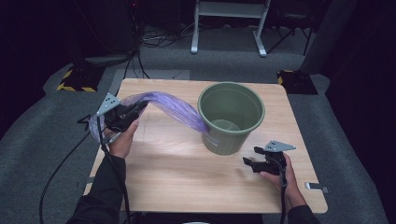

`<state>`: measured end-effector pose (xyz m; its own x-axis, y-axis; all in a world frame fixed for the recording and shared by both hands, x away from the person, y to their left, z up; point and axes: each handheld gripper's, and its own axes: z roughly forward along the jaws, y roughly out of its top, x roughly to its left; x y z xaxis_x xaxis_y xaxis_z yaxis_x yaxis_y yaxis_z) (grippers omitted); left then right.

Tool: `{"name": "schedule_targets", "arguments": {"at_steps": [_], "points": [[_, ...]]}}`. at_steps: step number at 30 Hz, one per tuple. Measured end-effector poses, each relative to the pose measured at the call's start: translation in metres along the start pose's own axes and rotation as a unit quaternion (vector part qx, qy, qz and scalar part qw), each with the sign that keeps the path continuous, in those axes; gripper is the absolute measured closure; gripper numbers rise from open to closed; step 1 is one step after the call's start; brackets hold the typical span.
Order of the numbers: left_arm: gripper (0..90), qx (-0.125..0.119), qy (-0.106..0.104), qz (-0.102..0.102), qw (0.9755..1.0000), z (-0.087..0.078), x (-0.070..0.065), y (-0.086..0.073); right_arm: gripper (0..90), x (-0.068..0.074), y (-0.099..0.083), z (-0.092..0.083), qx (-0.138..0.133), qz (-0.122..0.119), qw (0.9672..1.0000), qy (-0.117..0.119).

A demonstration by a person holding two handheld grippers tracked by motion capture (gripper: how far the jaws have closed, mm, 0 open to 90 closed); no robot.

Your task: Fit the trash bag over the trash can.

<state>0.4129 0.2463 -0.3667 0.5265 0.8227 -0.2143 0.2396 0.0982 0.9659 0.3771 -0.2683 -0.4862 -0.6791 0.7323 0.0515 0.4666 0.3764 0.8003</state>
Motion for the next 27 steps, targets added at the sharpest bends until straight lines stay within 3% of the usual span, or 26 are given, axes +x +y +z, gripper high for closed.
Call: {"name": "schedule_targets", "arguments": {"at_steps": [13,21,27], "points": [[89.3,-0.022,-0.002,0.009,0.9997,0.004,-0.013,0.018,28.1,0.002,0.001,0.002,0.001,-0.004,1.0,0.002],[89.3,-0.037,0.009,0.013,0.9992,0.003,-0.013,0.036,28.1,0.001,0.0,0.002,0.003,-0.002,1.0,0.002],[89.3,-0.051,0.001,0.013,0.9986,0.007,-0.02,0.045,28.2,0.004,-0.002,0.005,0.009,-0.005,0.9999,0.006]]}}
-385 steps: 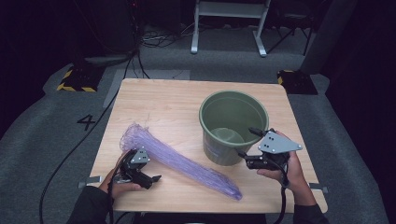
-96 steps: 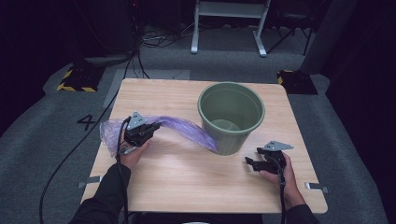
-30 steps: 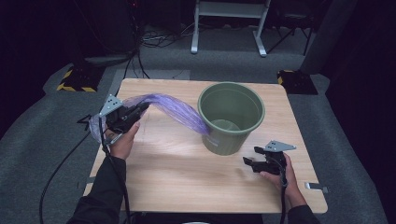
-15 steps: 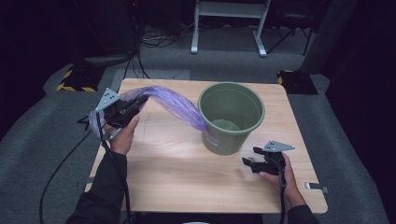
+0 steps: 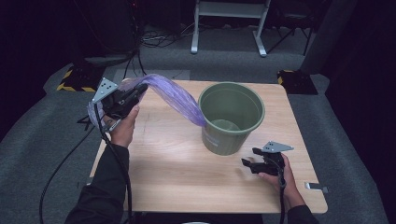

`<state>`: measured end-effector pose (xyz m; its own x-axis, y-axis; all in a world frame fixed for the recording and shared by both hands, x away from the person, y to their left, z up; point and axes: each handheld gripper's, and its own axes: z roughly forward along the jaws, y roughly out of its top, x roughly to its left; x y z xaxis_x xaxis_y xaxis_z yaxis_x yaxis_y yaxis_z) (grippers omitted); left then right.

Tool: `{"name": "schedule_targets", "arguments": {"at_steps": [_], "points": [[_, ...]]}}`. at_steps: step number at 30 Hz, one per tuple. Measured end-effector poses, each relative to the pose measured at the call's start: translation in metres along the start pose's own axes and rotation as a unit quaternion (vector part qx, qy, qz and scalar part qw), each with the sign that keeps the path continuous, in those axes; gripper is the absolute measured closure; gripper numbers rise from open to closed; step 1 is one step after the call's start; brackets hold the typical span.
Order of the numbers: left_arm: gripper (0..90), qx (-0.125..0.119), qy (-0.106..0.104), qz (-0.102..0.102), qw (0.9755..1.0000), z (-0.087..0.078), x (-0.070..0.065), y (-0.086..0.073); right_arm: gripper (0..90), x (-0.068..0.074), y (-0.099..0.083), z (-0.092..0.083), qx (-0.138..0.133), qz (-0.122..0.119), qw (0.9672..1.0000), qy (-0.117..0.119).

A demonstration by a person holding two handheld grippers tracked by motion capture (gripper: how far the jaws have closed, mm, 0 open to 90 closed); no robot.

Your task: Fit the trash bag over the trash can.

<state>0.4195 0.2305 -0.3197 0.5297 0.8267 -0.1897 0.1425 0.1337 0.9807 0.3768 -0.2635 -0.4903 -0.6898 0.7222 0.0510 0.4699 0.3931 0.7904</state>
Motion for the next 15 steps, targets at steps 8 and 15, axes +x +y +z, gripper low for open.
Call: {"name": "schedule_targets", "arguments": {"at_steps": [8,15], "points": [[89.3,-0.01,0.001,0.007,0.9999,0.0,-0.003,0.014,28.1,0.003,-0.003,0.006,0.013,-0.005,0.9999,0.006],[89.3,-0.005,-0.001,0.018,0.9998,0.009,-0.016,0.01,28.0,0.003,-0.002,0.007,0.014,-0.007,0.9999,0.007]]}}
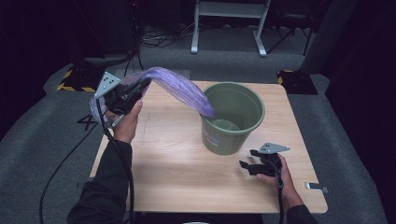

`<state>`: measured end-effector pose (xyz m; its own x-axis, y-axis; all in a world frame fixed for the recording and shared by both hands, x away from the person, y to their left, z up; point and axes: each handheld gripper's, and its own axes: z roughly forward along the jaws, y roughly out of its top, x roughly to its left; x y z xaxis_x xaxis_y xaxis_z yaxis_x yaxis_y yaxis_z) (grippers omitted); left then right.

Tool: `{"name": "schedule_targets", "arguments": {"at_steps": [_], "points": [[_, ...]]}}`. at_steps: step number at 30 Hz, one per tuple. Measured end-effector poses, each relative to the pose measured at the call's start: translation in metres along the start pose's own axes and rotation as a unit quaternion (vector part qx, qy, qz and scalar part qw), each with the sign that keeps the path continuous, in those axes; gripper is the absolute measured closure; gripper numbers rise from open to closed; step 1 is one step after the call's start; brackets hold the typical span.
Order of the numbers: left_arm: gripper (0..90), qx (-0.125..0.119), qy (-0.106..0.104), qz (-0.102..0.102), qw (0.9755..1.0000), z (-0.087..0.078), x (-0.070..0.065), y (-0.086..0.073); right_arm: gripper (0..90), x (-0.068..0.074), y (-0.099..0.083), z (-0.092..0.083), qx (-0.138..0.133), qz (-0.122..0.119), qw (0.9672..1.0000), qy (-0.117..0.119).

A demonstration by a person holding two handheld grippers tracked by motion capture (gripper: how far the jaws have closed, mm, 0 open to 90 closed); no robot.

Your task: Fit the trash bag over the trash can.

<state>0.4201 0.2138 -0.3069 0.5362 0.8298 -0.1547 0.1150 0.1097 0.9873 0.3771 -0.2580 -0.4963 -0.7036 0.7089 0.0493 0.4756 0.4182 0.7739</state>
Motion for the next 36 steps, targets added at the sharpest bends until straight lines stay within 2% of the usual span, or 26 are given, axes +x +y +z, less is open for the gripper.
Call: {"name": "schedule_targets", "arguments": {"at_steps": [9,11,15,24,29,32,36], "points": [[89.3,0.013,0.001,0.03,0.9995,0.019,-0.027,-0.012,27.9,-0.005,0.004,-0.01,-0.017,0.005,0.9998,-0.012],[89.3,0.016,-0.007,0.034,0.9993,0.024,-0.033,-0.015,27.8,-0.007,0.006,-0.016,-0.025,0.009,0.9993,-0.026],[89.3,0.022,-0.025,0.046,0.9984,0.03,-0.046,-0.021,27.8,-0.012,0.012,-0.032,-0.051,0.016,0.9978,-0.039],[89.2,0.036,-0.057,0.058,0.996,0.042,-0.067,-0.036,28.0,-0.013,0.034,-0.067,-0.108,0.006,0.9921,-0.063],[89.2,0.049,-0.075,0.072,0.9934,0.047,-0.078,-0.044,27.8,-0.01,0.047,-0.084,-0.136,-0.005,0.9882,-0.07],[89.2,0.057,-0.088,0.075,0.9917,0.051,-0.083,-0.048,27.6,-0.009,0.052,-0.092,-0.148,-0.003,0.9859,-0.078],[89.1,0.066,-0.1,0.087,0.9889,0.054,-0.091,-0.053,27.6,-0.003,0.062,-0.103,-0.167,-0.014,0.983,-0.074]]}}
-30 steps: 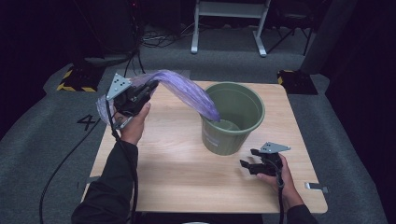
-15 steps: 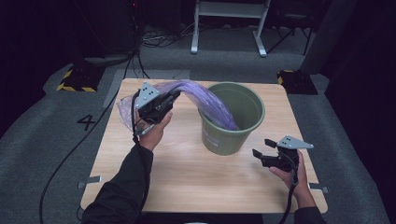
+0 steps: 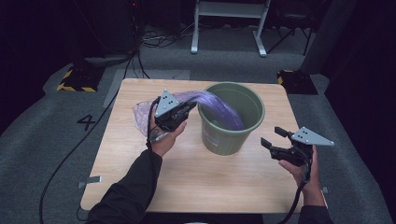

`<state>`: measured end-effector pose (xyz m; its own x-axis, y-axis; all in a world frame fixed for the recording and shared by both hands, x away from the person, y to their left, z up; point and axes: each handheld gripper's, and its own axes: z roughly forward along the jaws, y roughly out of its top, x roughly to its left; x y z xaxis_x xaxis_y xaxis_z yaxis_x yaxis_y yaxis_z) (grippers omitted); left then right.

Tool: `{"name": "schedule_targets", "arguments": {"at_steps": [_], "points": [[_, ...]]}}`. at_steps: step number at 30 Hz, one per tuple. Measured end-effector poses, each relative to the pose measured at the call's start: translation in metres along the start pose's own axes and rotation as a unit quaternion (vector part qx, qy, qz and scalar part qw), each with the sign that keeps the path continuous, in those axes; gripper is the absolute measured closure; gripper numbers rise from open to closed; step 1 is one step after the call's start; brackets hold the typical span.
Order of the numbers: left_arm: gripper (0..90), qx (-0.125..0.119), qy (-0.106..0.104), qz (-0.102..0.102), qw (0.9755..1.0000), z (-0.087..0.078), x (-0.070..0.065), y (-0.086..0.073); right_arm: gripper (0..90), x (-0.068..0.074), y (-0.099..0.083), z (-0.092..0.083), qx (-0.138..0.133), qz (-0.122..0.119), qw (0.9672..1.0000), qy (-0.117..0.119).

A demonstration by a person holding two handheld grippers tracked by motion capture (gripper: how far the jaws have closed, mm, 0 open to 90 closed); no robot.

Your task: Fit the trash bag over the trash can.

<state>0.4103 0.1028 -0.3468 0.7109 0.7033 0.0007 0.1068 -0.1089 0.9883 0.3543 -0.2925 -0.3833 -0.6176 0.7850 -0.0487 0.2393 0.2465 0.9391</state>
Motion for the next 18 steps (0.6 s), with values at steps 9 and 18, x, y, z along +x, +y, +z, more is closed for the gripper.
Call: {"name": "schedule_targets", "arguments": {"at_steps": [9,18], "points": [[89.0,0.012,-0.027,0.008,0.9995,0.008,-0.01,-0.002,26.9,0.016,0.029,-0.005,-0.018,-0.029,0.9994,0.009],[89.0,0.021,-0.049,0.016,0.9984,0.013,-0.017,-0.004,27.6,0.037,0.061,0.009,-0.03,-0.064,0.9967,0.041]]}}
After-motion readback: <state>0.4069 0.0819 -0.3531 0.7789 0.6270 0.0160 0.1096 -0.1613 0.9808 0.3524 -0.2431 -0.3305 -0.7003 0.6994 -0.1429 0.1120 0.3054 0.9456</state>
